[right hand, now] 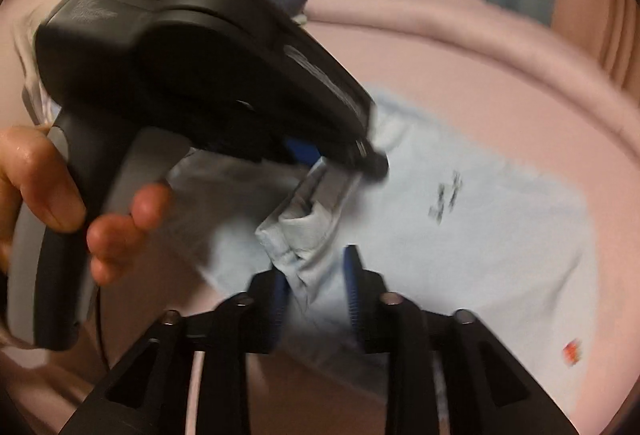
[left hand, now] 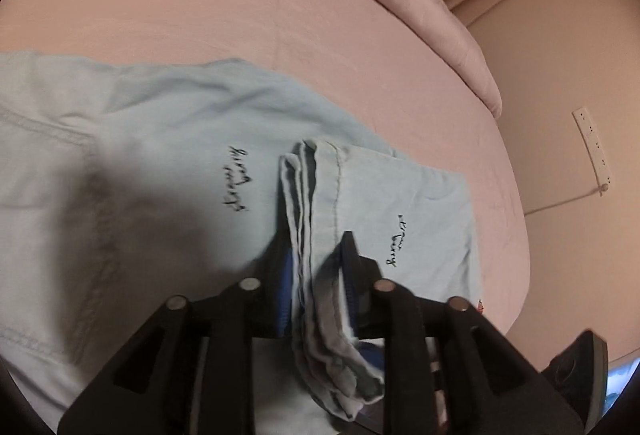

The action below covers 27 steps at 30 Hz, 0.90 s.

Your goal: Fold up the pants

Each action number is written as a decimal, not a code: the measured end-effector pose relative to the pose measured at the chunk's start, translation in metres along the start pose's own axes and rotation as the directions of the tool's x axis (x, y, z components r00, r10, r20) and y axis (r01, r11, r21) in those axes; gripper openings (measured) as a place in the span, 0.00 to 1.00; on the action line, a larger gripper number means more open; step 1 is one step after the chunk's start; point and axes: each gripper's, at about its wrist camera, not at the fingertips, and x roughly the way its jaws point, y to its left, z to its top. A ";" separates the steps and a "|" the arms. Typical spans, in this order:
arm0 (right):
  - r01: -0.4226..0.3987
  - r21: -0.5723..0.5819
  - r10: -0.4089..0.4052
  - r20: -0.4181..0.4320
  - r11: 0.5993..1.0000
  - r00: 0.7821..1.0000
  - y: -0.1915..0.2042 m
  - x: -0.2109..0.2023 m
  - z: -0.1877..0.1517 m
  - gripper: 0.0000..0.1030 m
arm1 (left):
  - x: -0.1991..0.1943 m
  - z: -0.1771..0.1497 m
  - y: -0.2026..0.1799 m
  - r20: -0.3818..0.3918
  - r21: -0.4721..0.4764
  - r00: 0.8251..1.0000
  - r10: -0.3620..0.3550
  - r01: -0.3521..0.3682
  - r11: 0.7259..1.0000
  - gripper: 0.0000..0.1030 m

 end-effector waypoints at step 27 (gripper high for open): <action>0.052 0.099 -0.049 -0.030 0.994 0.998 -0.084 -0.019 0.049 0.42 | -0.011 -0.048 -0.005 0.006 0.148 1.000 0.001 -0.002 0.989 0.23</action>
